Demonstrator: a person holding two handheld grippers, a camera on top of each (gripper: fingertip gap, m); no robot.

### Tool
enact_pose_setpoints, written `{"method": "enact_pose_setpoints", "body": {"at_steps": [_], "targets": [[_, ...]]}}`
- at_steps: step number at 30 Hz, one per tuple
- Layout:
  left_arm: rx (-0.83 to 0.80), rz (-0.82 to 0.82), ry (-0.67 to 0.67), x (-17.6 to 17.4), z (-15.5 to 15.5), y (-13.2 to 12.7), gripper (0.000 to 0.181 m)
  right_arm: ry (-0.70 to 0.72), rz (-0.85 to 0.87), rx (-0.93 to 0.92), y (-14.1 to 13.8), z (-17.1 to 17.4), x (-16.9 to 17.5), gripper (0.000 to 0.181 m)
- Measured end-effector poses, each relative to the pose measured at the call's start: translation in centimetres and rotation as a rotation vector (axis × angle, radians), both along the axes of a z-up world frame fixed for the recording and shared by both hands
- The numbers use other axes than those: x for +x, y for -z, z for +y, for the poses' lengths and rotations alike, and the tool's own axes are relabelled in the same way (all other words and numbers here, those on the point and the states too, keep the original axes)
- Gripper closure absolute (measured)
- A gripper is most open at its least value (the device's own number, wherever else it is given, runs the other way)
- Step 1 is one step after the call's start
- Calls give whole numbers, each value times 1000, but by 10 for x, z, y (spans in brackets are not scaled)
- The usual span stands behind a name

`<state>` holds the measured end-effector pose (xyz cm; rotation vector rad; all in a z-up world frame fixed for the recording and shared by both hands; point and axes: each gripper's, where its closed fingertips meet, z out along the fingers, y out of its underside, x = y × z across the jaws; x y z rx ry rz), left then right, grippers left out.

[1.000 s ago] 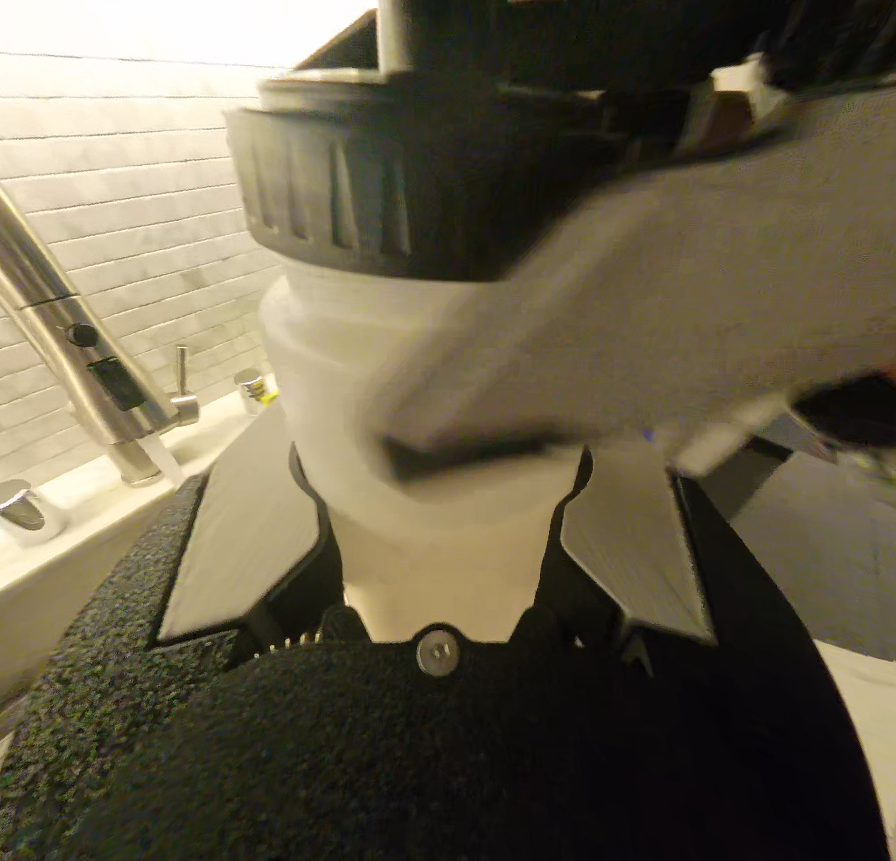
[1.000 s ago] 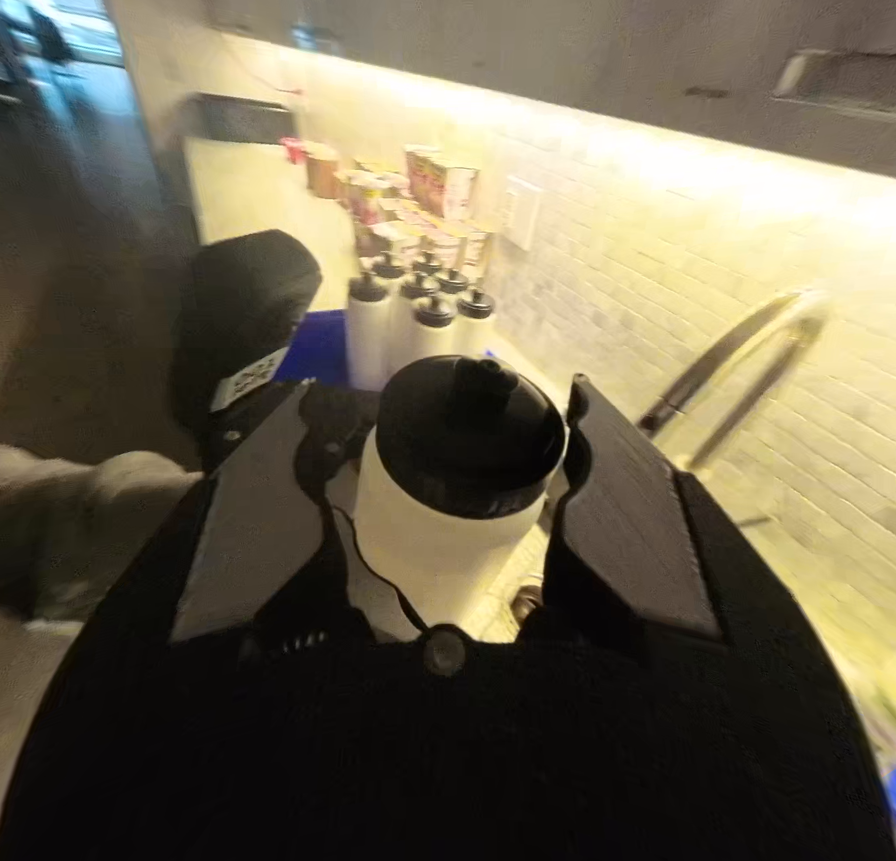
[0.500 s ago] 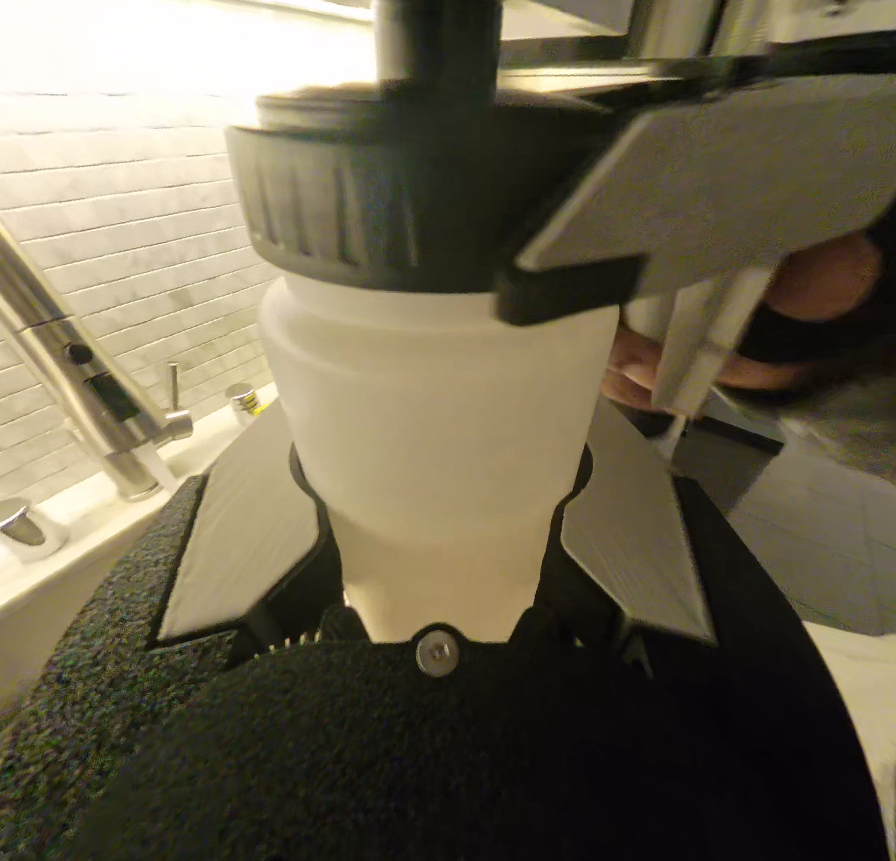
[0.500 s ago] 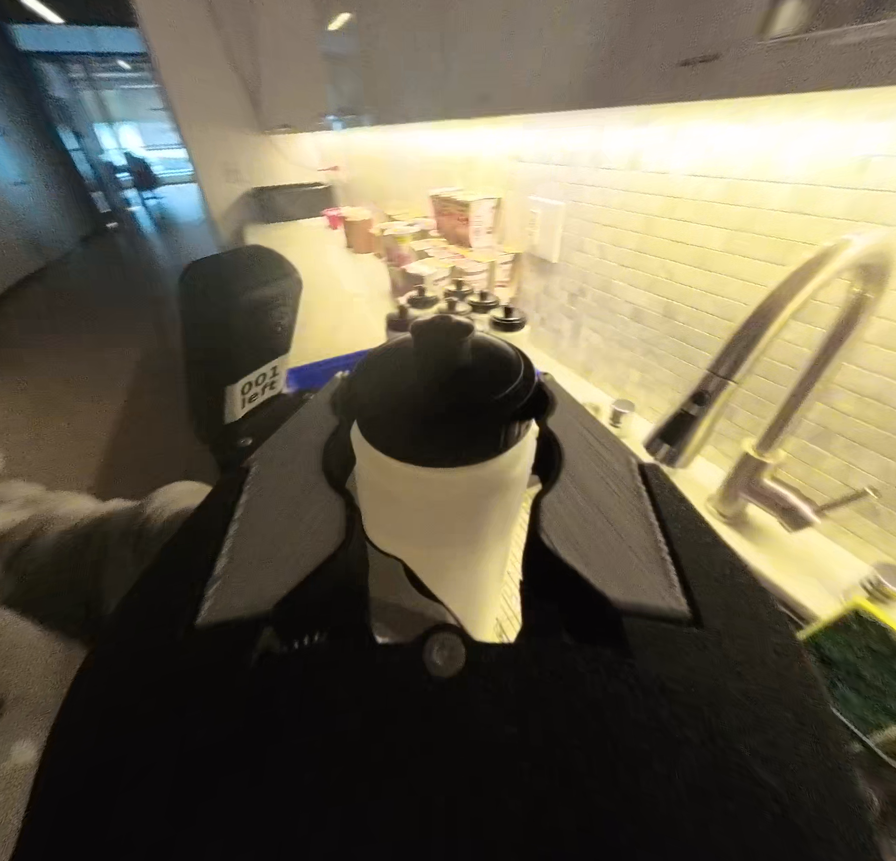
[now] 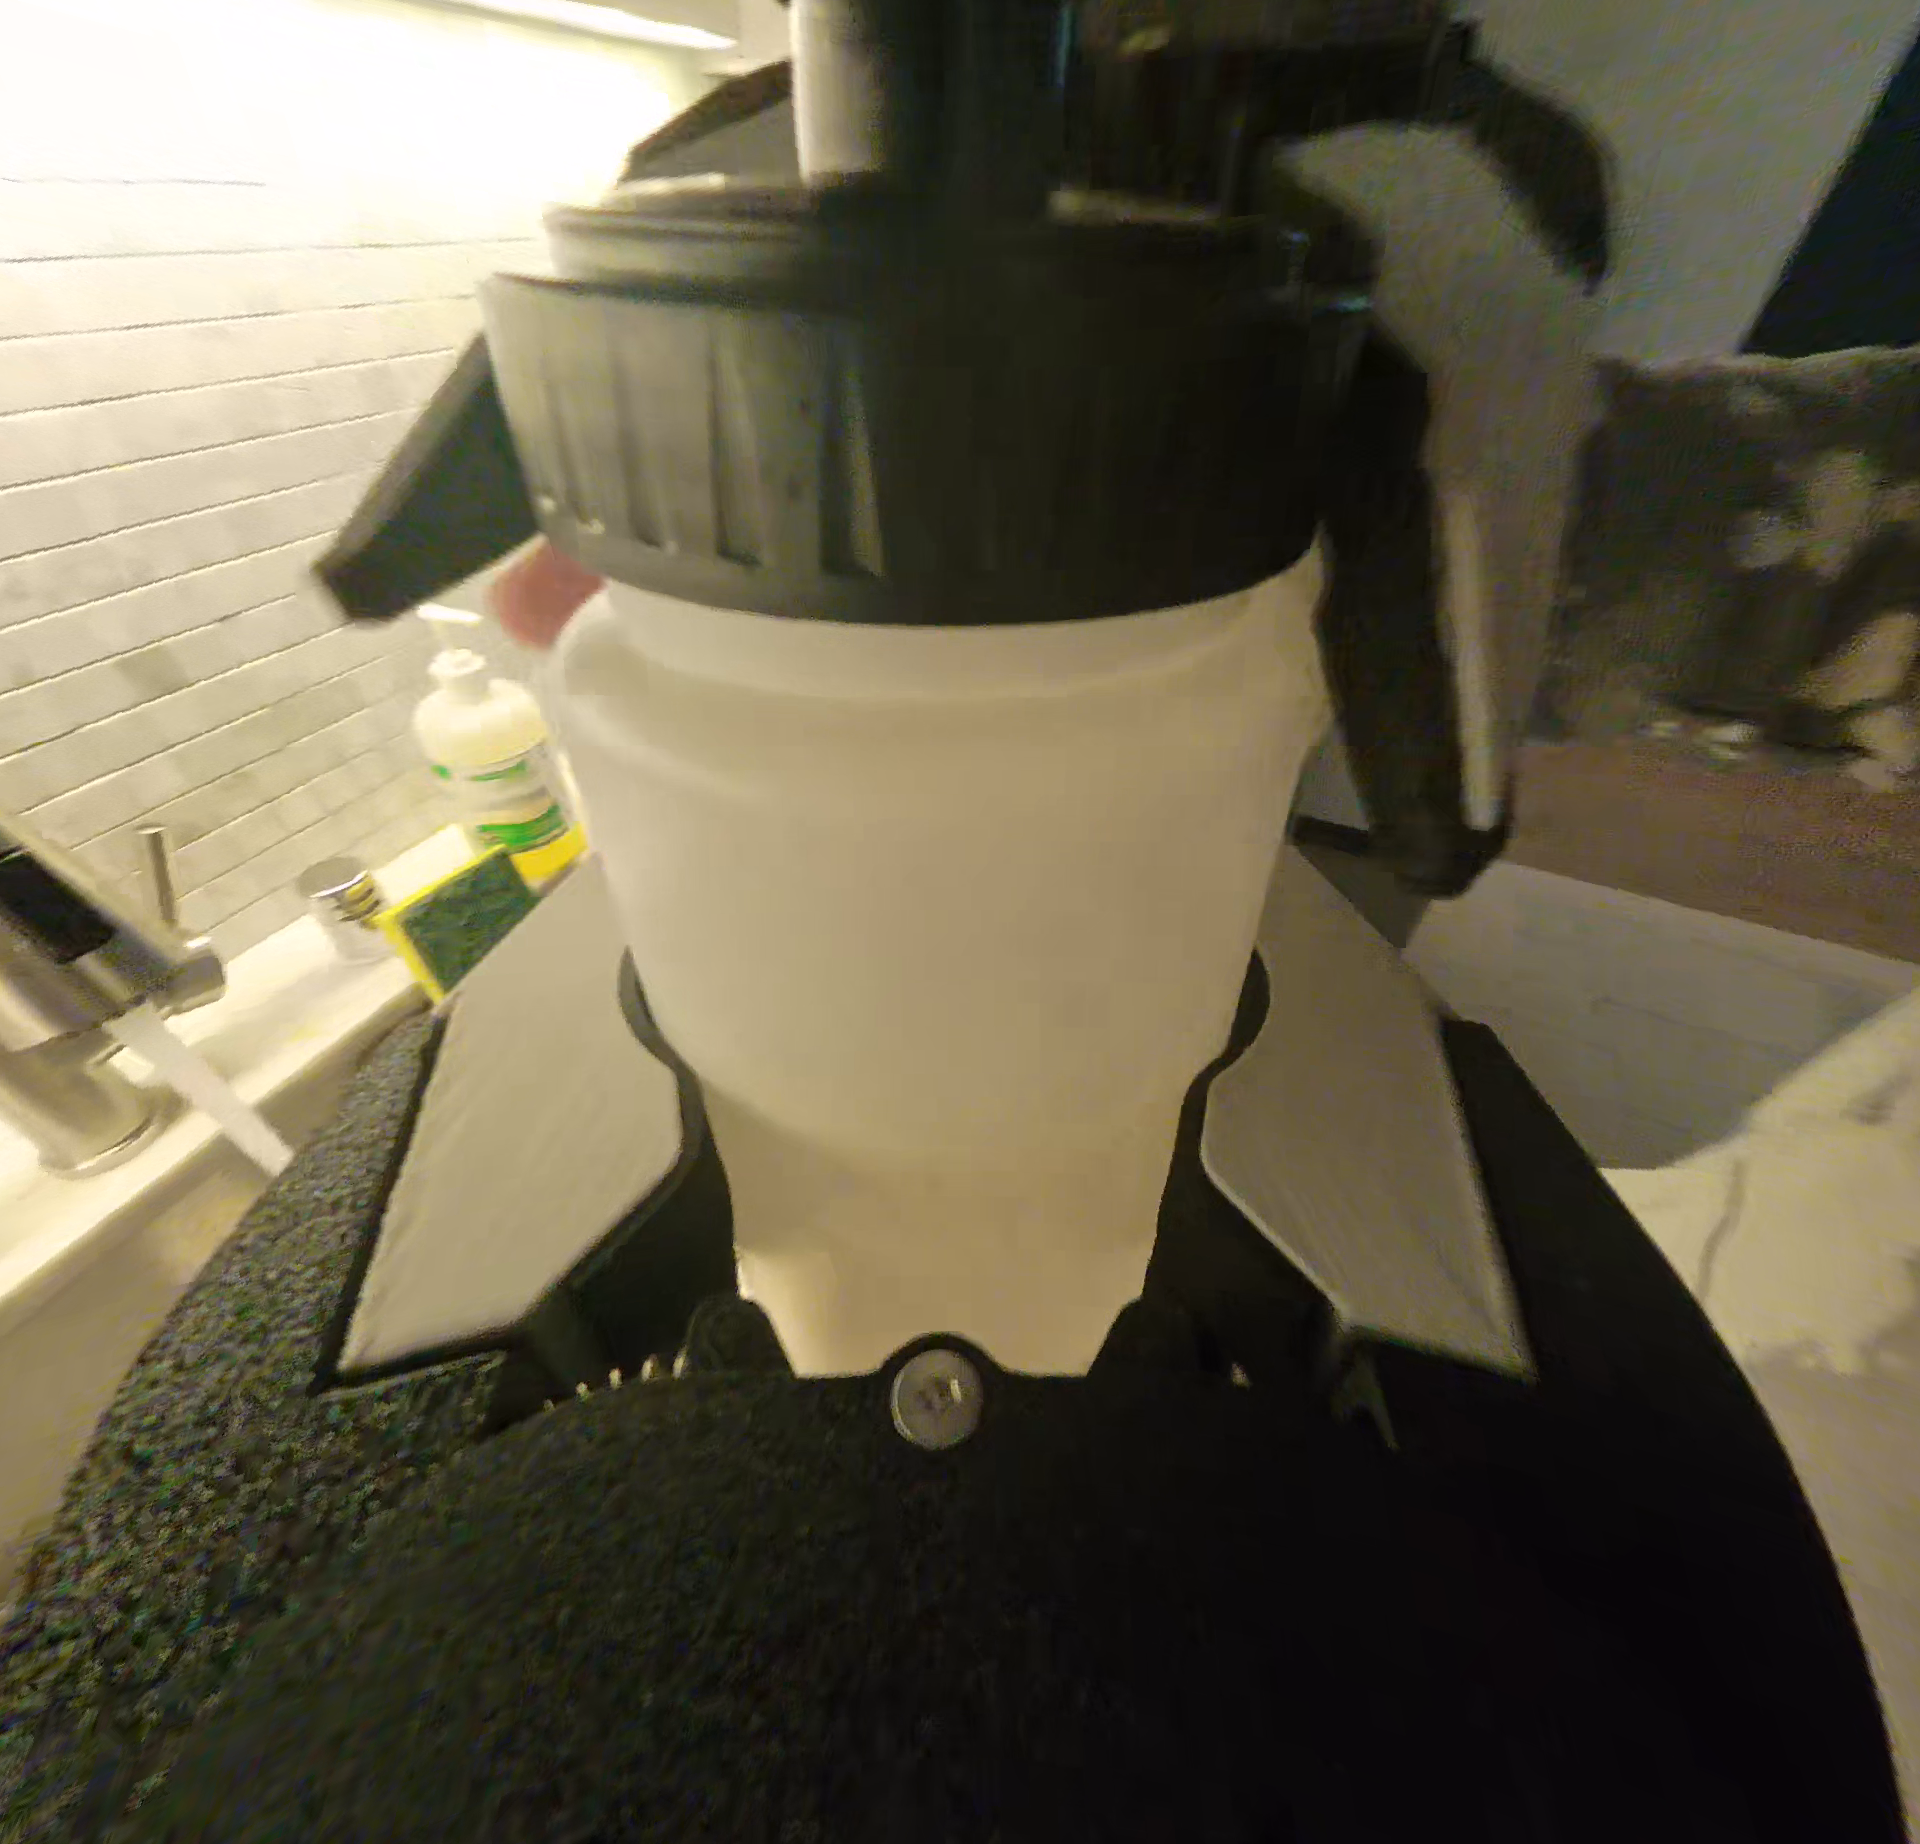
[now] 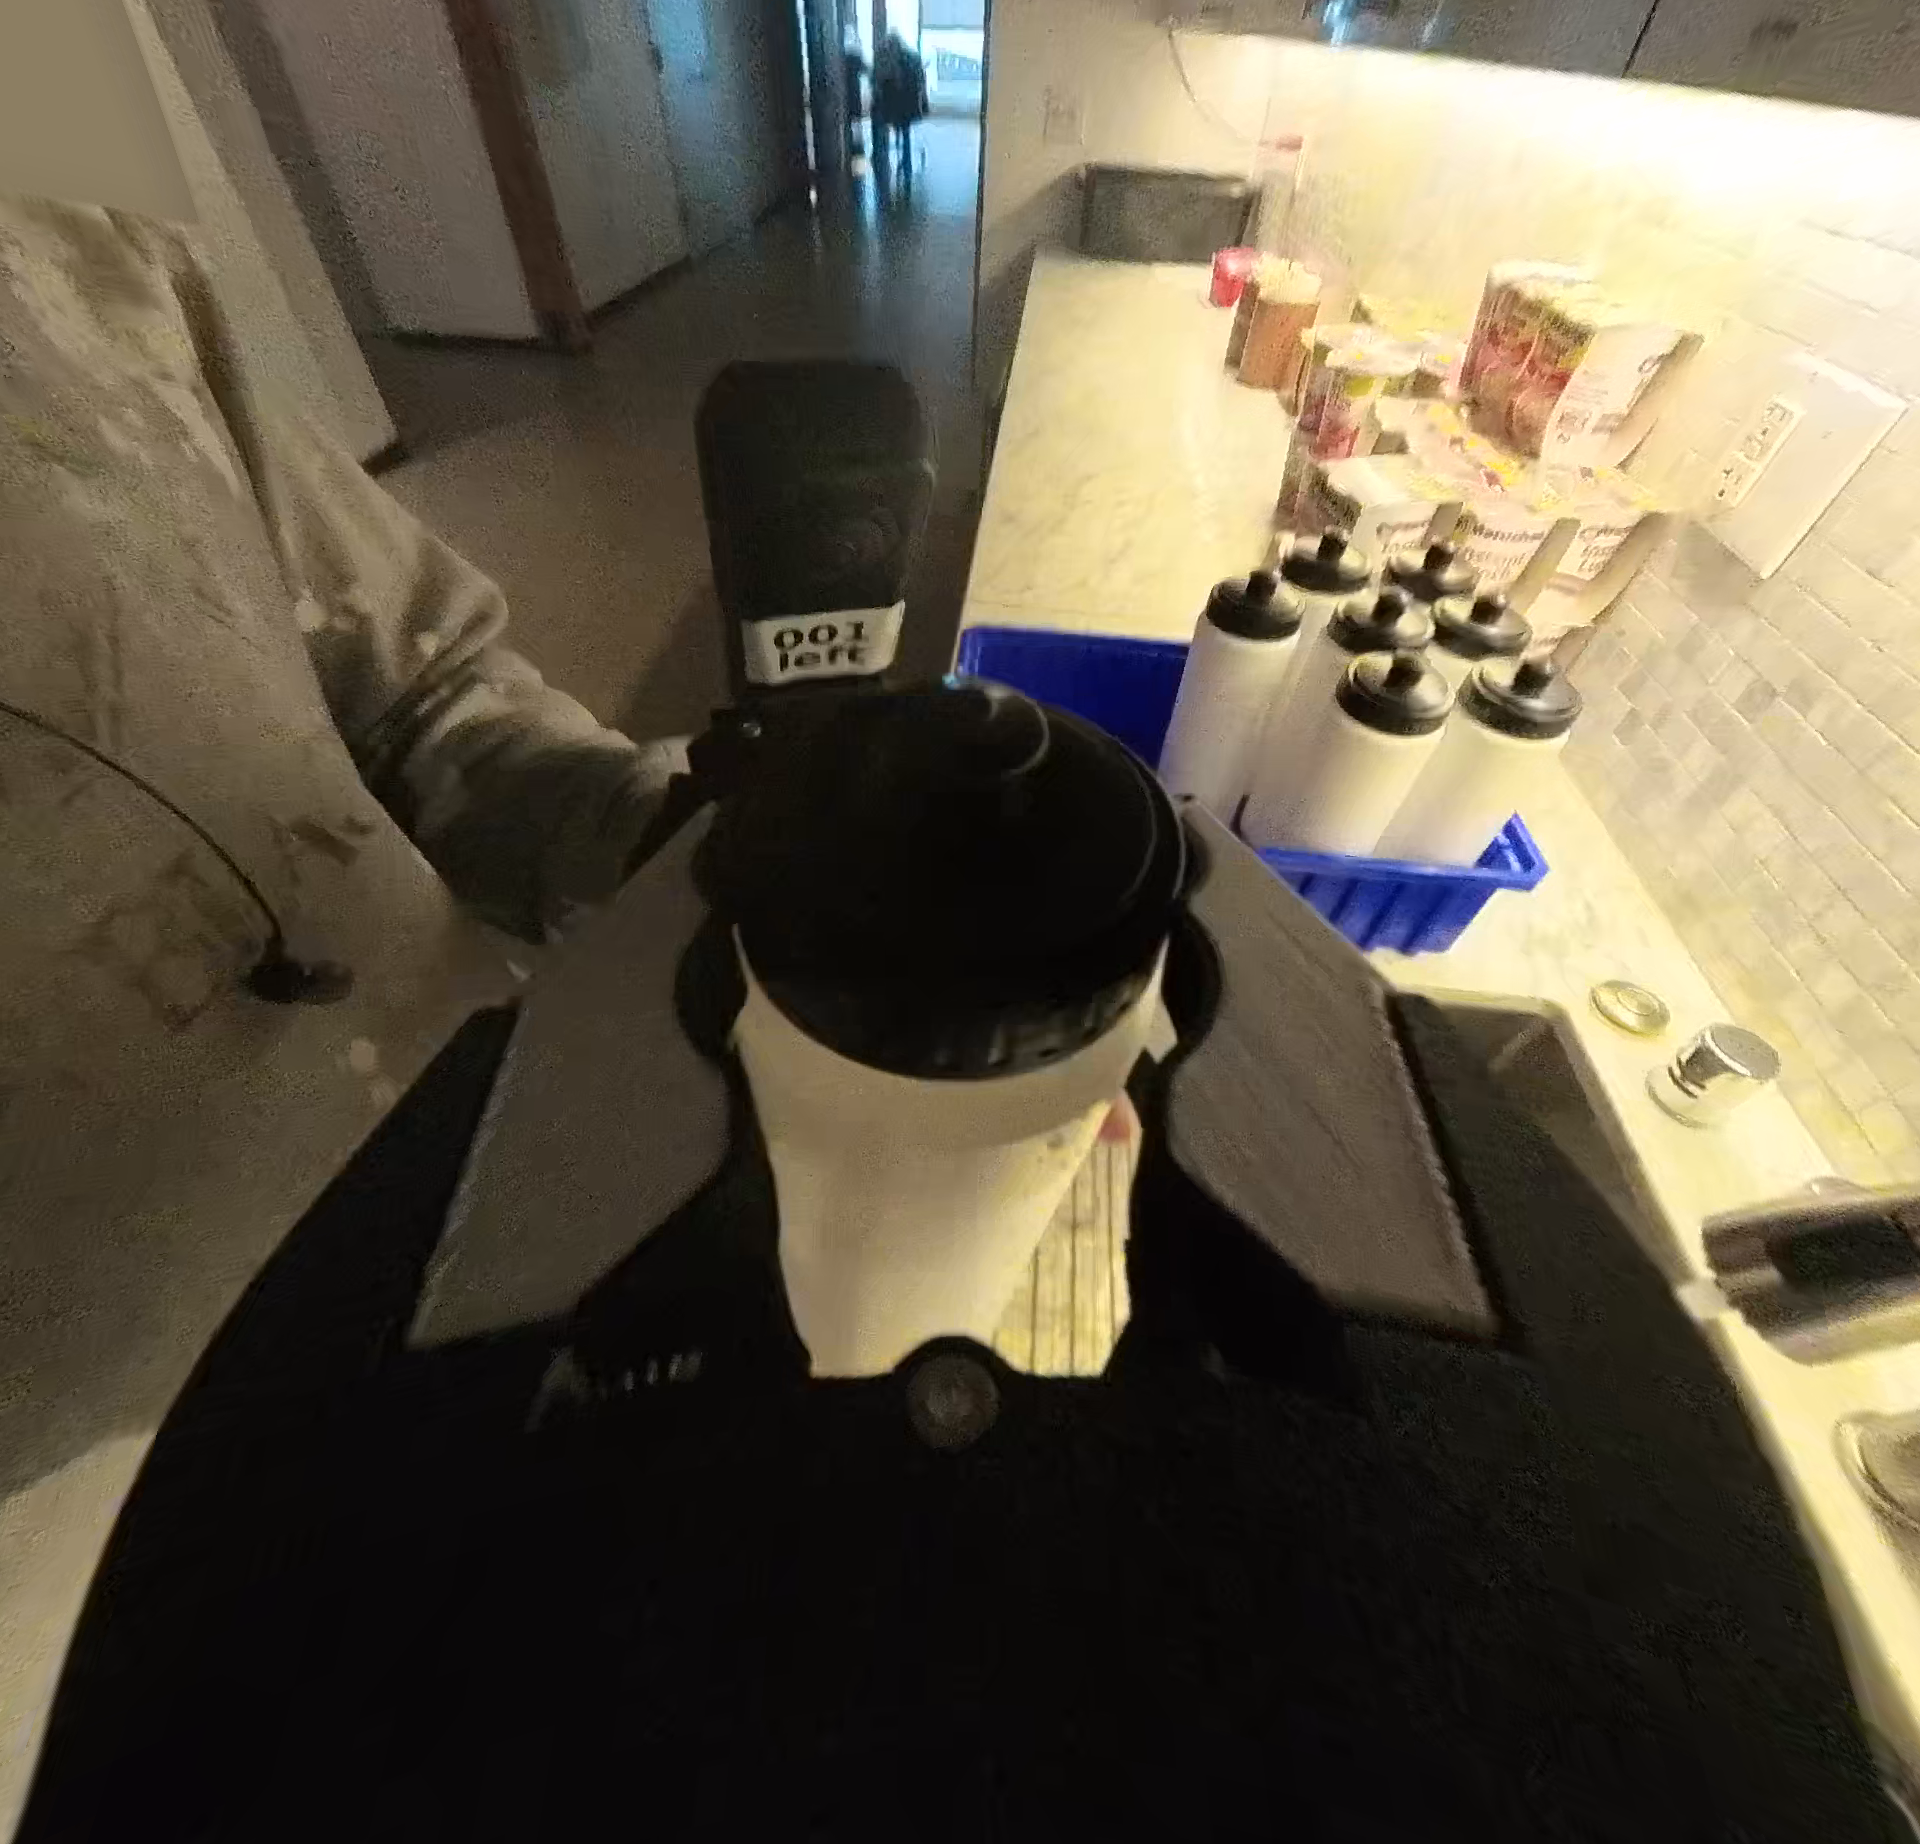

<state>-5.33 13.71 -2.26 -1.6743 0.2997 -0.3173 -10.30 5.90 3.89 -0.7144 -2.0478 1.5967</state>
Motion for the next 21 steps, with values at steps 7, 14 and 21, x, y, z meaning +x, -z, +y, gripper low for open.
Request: {"method": "enact_pose_setpoints", "body": {"at_steps": [7,14,21], "targets": [[-18,12,-51,-27,-15,-9,79,263,83,-134,-13,-8,-33,103],[-54,59,-200,-64,-25,4,79,650,65,-112,-1,-6,-61,102],[-50,38,-55,-50,-43,-1,79,313,-25,-193,-14,-30,-49,102]]}}
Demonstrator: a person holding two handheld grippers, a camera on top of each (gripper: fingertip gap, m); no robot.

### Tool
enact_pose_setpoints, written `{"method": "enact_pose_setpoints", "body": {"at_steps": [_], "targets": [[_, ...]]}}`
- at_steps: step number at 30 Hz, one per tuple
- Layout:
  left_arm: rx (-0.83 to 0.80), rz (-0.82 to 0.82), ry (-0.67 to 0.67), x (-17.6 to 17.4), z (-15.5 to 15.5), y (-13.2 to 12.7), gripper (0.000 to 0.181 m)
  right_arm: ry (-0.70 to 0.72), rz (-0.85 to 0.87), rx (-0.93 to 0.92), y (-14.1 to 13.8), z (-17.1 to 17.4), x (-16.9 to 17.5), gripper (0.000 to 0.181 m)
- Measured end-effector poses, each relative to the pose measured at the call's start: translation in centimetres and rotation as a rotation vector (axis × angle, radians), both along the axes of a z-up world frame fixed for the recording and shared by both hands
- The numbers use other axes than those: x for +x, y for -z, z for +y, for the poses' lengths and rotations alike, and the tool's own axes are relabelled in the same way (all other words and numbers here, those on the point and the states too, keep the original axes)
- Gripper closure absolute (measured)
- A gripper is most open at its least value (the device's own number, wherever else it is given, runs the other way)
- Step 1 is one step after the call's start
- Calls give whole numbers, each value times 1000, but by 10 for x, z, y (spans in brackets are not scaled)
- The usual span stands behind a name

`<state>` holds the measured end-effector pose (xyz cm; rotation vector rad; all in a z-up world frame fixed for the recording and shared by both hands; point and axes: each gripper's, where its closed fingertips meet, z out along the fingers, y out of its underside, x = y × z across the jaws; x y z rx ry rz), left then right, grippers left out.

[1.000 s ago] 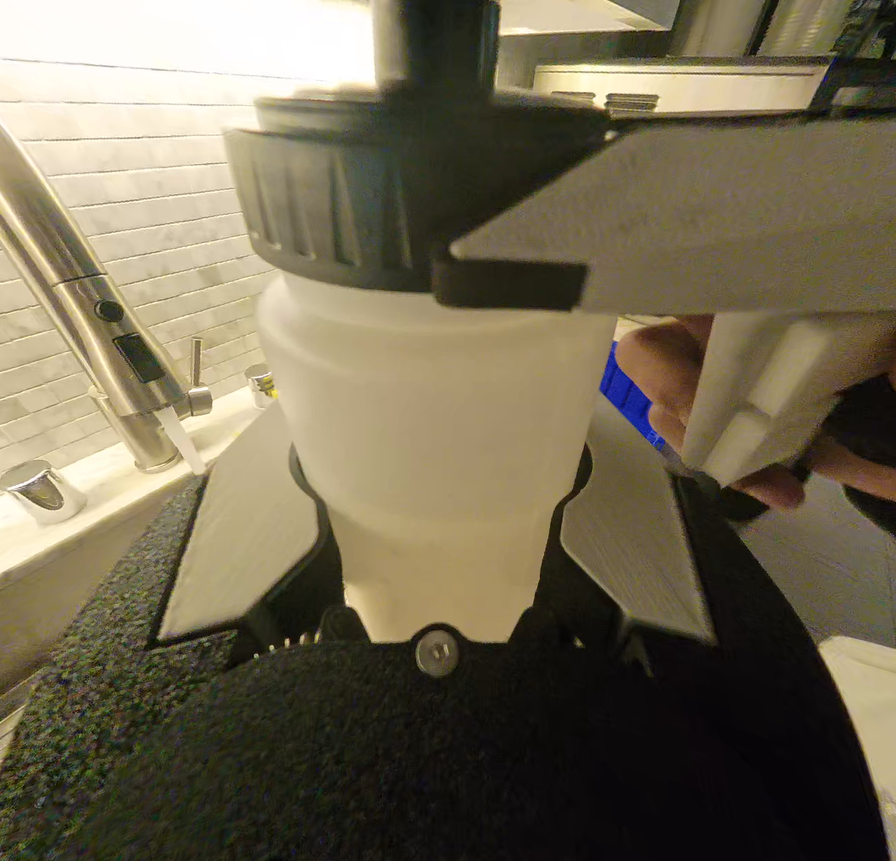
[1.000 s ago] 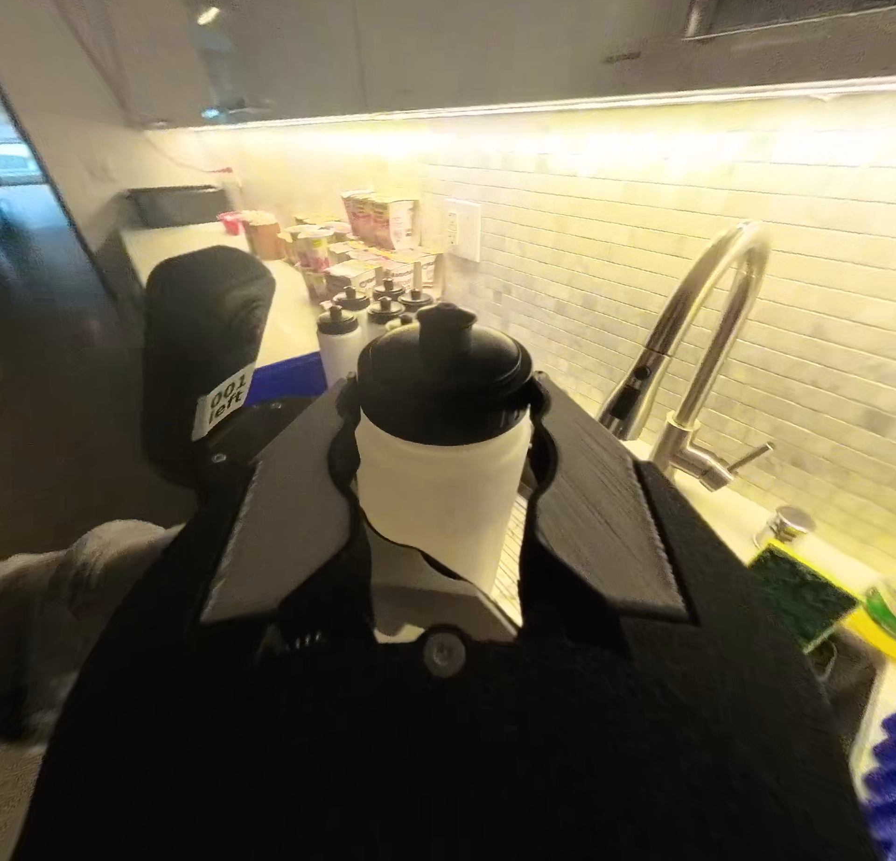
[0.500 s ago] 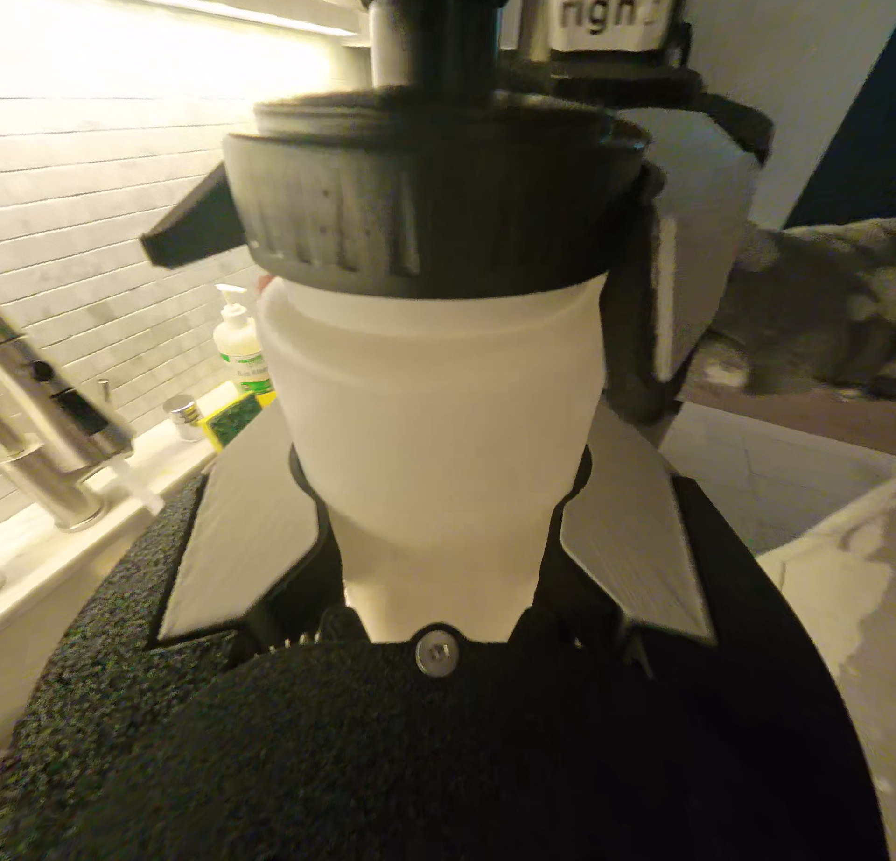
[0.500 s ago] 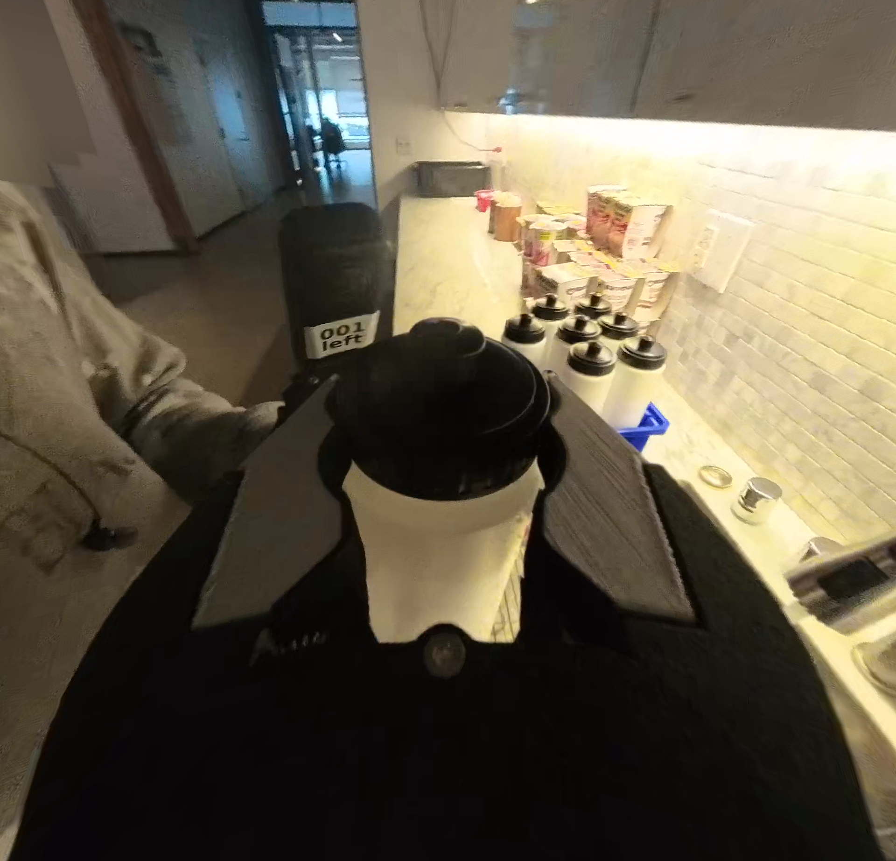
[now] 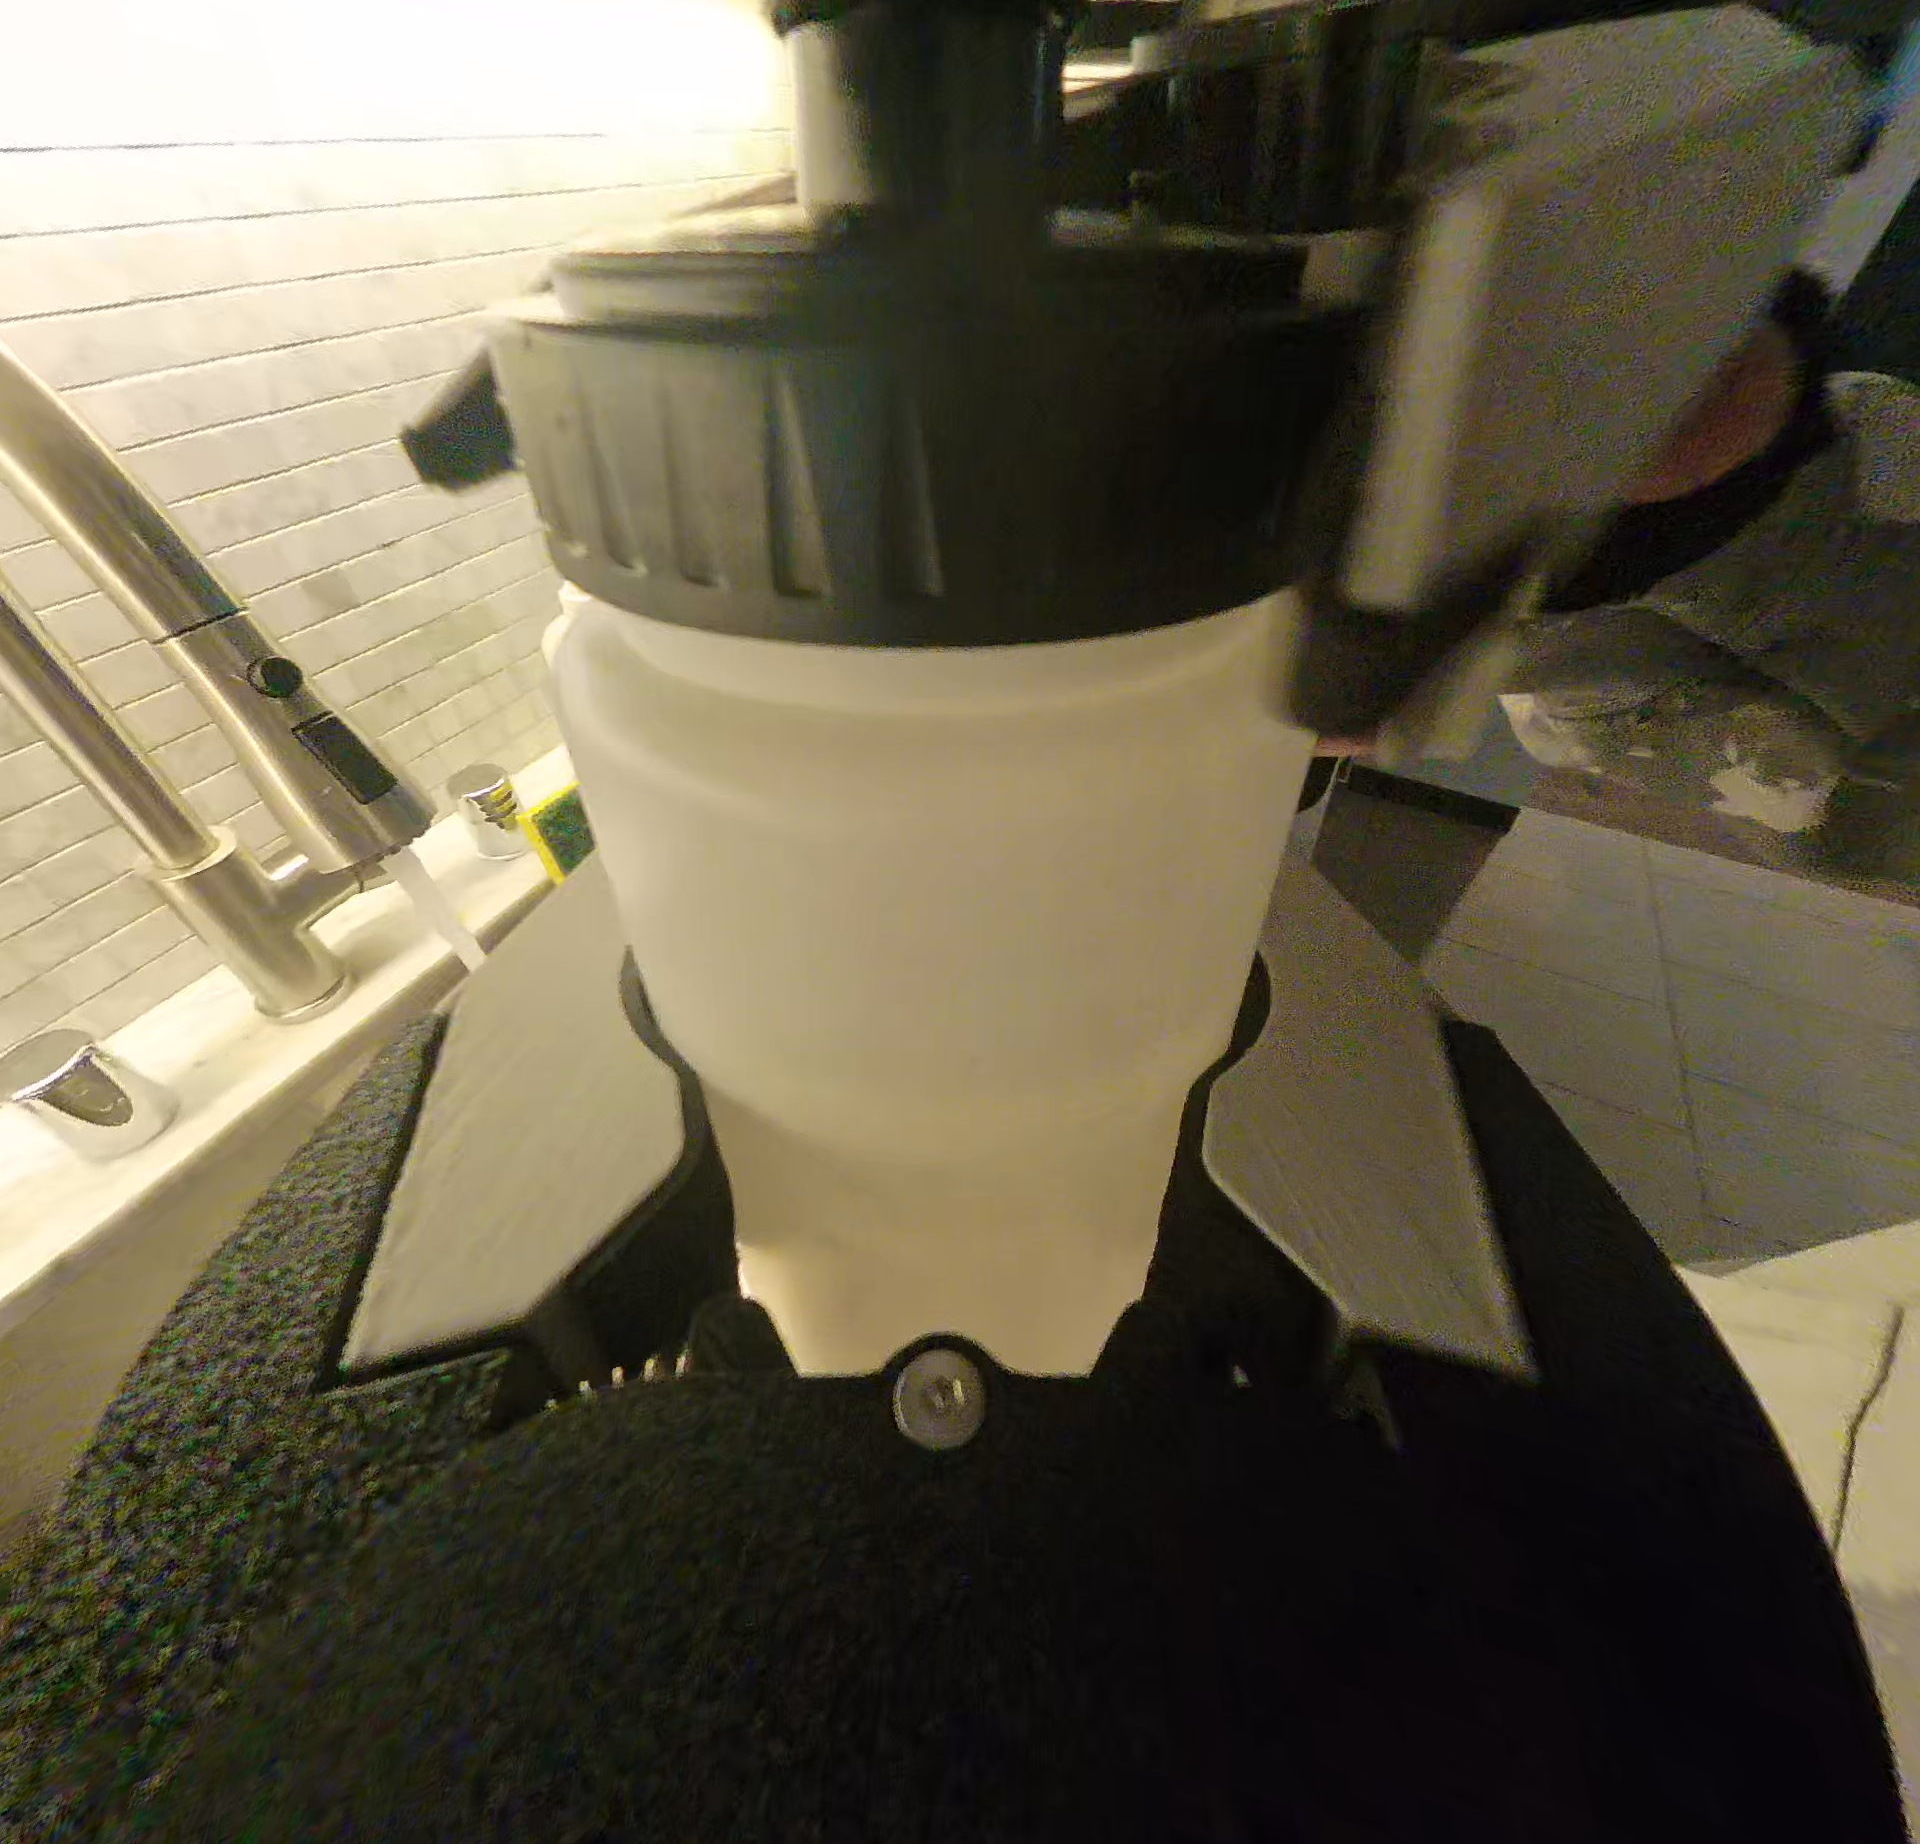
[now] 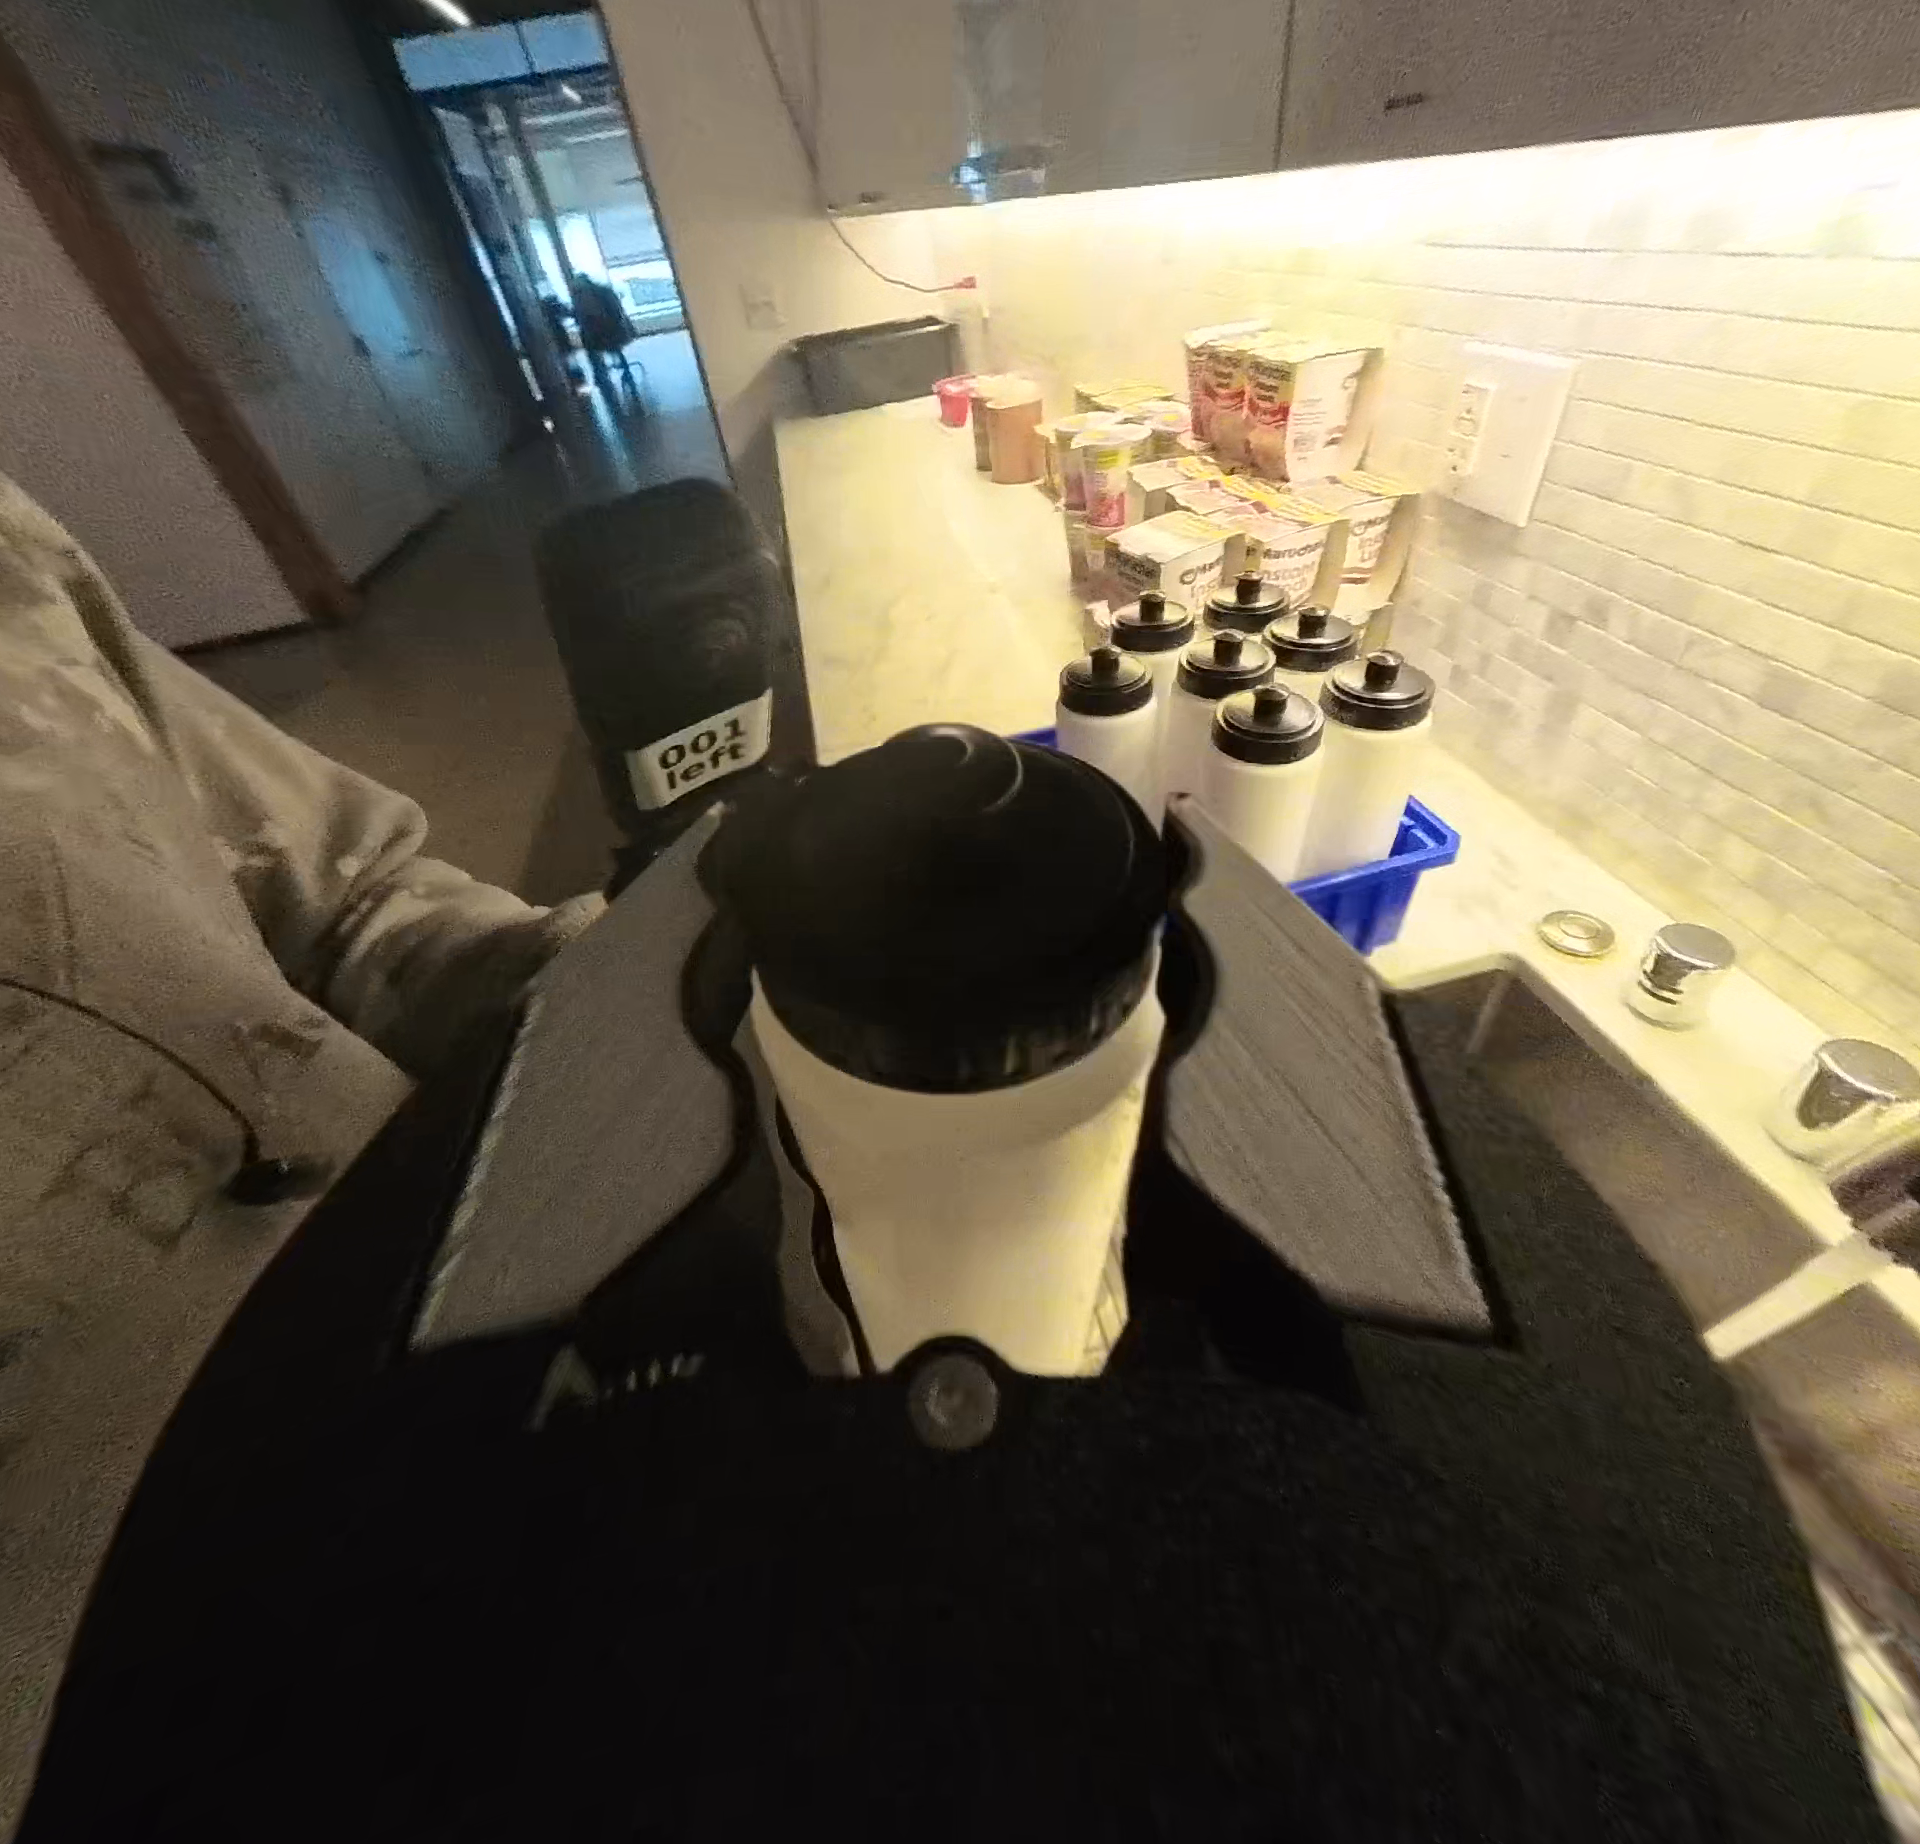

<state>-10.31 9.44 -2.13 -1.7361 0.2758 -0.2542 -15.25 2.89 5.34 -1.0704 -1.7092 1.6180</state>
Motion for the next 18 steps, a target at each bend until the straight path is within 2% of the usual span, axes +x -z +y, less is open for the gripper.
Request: {"method": "enact_pose_setpoints", "body": {"at_steps": [3,5,7,8,10,12,16,18], "targets": [[-4,-14,-22,-4,-1,0,79,186,39,-32,0,4,-8,99],[-24,-5,-67,-10,0,5,79,451,46,-35,4,15,-12,97],[-25,24,-106,-15,2,10,78,671,40,83,13,19,-8,94],[-17,20,-109,-16,1,11,77,697,34,135,15,15,-5,92],[-10,-12,-84,-17,-2,10,79,612,2,100,14,4,0,91],[2,-14,-46,-14,-7,7,79,475,27,92,5,3,5,97],[30,-17,81,2,-19,0,79,39,54,122,-8,-15,12,83],[40,-26,146,14,-25,-5,79,-145,-22,95,-1,-31,17,91]]}}
